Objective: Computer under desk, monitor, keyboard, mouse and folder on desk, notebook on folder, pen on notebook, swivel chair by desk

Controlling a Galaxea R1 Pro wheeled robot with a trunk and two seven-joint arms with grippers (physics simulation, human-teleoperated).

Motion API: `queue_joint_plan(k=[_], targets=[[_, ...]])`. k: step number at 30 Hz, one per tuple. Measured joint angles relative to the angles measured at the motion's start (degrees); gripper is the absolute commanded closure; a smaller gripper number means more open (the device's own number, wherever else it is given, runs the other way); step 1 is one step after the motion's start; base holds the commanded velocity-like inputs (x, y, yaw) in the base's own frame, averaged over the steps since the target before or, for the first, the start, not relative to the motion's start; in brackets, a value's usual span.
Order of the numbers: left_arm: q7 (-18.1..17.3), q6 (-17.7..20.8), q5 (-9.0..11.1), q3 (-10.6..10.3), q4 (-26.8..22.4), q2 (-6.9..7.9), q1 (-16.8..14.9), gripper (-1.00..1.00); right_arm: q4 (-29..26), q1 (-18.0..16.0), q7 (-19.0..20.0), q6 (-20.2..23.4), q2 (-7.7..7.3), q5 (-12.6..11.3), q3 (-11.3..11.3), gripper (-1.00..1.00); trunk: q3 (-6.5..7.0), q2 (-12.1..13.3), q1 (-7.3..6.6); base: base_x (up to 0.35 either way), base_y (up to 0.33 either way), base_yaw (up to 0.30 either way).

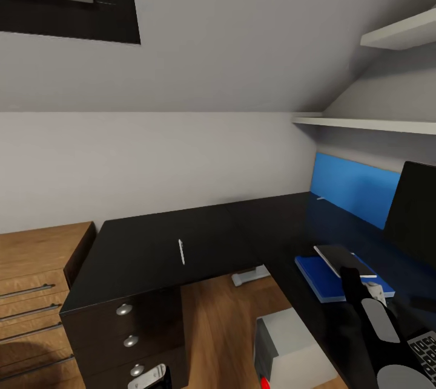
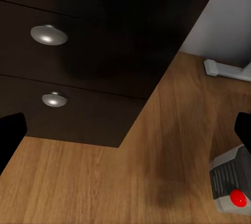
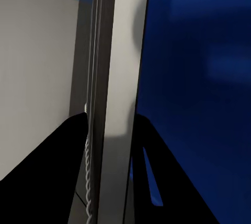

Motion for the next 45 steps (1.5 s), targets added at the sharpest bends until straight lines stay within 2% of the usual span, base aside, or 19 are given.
queue_joint_plan(k=[1, 11, 19, 26, 31, 38, 41, 42, 43, 45], targets=[[0.0, 0.0, 0.0, 0.01, 0.0, 0.01, 0.0, -1.0, 0.0, 0.0, 0.0, 0.0, 0.0, 0.0, 0.0, -1.0, 0.0, 0.0, 0.0, 0.0, 0.0, 0.0], [0.0, -0.15, -0.1, -0.03, -0.07, 0.02, 0.0, -1.0, 0.0, 0.0, -0.03, 0.01, 0.08, 3.11, -0.08, -1.0, 0.0, 0.0, 0.02, -0.048, 0.0, 0.0], [-0.03, -0.1, -0.1, -0.03, -0.03, 0.05, 0.0, -1.0, 0.0, 0.0, -0.02, 0.11, 0.09, 3.27, -0.09, -1.0, 0.0, 0.0, 0.03, -0.304, 0.0, 0.0], [-0.06, 0.0, 0.06, 0.04, 0.0, -0.01, 0.0, -1.0, -0.36, 0.0, 0.12, 0.05, 0.22, 3.29, -0.03, -1.0, 0.0, 0.0, 0.0, -0.042, 0.0, 0.0], [-0.08, 0.06, 0.2, 0.05, 0.06, -0.02, 0.0, -1.0, -2.69, -0.01, 0.15, -0.04, 0.47, 3.34, -0.13, -1.0, 0.89, 1.99, -1.09, -0.002, 0.0, 0.0], [-0.08, 0.07, 0.21, 0.05, 0.09, -0.02, 0.0, -1.0, -7.99, 0.21, 0.23, -0.07, 1.99, 4.08, -0.22, -1.0, 2.15, 4.8, -2.63, 0.0, 0.0, 0.0], [-0.08, 0.07, 0.23, 0.05, 0.09, 0.01, 0.0, -1.0, -9.52, 0.68, 0.24, -0.05, 2.55, 5.57, -0.22, -1.0, 2.69, 6.0, -3.29, 0.0, 0.0, 0.0], [-0.08, 0.08, 0.26, 0.05, 0.09, 0.03, 0.0, -1.0, -10.85, 1.19, 0.24, -0.04, 3.14, 7.04, -0.22, -1.0, 2.87, 6.4, -3.51, 0.0, 0.0, 0.0], [-0.08, 0.07, 0.31, 0.05, 0.09, 0.05, -0.01, -1.0, -15.4, 2.8, 0.21, 0.05, 5.63, 11.68, -0.2, -1.0, 3.05, 6.8, -3.73, 0.0, 0.0, 0.0], [-0.09, 0.08, 0.32, 0.07, 0.09, 0.06, 0.0, -1.0, -17.5, 3.54, 0.12, 0.12, 7.01, 14.07, -0.06, -1.0, 3.41, 7.61, -4.17, 0.0, 0.0, 0.0]])
